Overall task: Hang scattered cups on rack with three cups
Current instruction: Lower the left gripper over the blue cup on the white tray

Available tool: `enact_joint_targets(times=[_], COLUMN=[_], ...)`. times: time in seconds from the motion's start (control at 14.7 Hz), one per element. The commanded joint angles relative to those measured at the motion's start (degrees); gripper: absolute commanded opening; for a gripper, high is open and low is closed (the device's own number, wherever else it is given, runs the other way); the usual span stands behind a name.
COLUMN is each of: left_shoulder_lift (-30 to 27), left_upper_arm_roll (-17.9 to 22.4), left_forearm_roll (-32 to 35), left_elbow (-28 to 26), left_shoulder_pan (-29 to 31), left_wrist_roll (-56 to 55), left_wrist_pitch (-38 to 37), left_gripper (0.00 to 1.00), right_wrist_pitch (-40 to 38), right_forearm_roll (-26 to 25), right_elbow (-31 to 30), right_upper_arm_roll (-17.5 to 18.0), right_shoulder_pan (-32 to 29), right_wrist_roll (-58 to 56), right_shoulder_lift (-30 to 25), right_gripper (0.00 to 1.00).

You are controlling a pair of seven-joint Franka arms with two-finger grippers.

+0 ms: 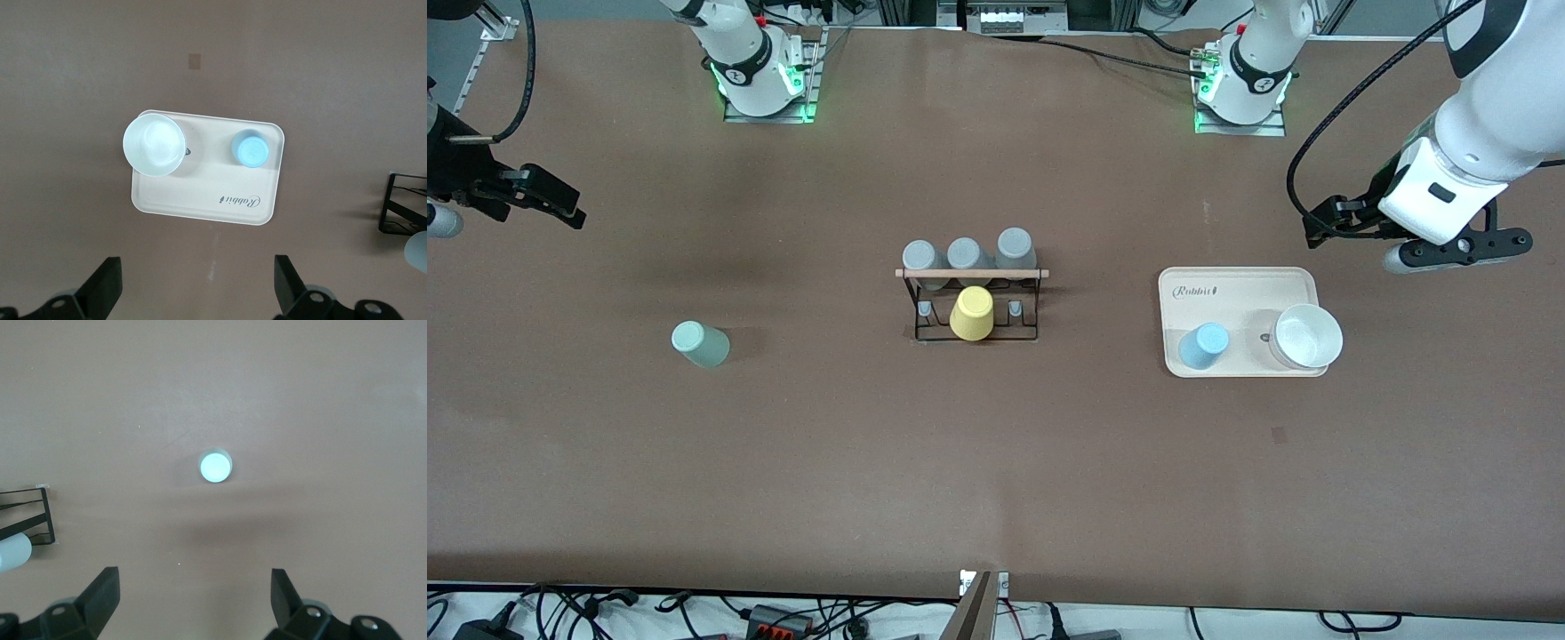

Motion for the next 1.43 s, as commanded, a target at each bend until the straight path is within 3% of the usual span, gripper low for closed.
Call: enact_joint_targets(times=[0.0,0.34,0.95,1.36], left_shoulder_lift=[-0.9,0.9,19.8,20.6], left_upper_arm_roll=[-0.1,0.1,-0.1,0.0], left_forearm_roll=[-0.3,-0.3,5.3,5.4], left_elbow=[0.2,1.1,0.2,-12.5], left_shoulder_pan=[0.3,0.3,-1.4,-5.5], left_wrist_roll=[-0.4,-0.4,-0.9,-8.8], left_wrist_pitch=[-0.9,-0.7,11.8,26.9], left_gripper=[1.0,1.0,1.0,1.0], right_wrist_pitch=[-1.4,-1.9,-1.2,-1.1], right_forearm_roll=[0.5,-0.1,-0.2,-0.2], right_elbow=[0.5,1.6,1.5,1.0], right_upper_arm_roll=[0.1,0.2,0.3,0.3], right_shoulder_pan=[0.0,0.1,0.1,0.1], right_wrist_roll=[-0.2,-0.4,0.3,0.3], right_shoulder_lift=[0.0,0.2,0.3,0.4], right_gripper=[1.0,1.0,1.0,1.0])
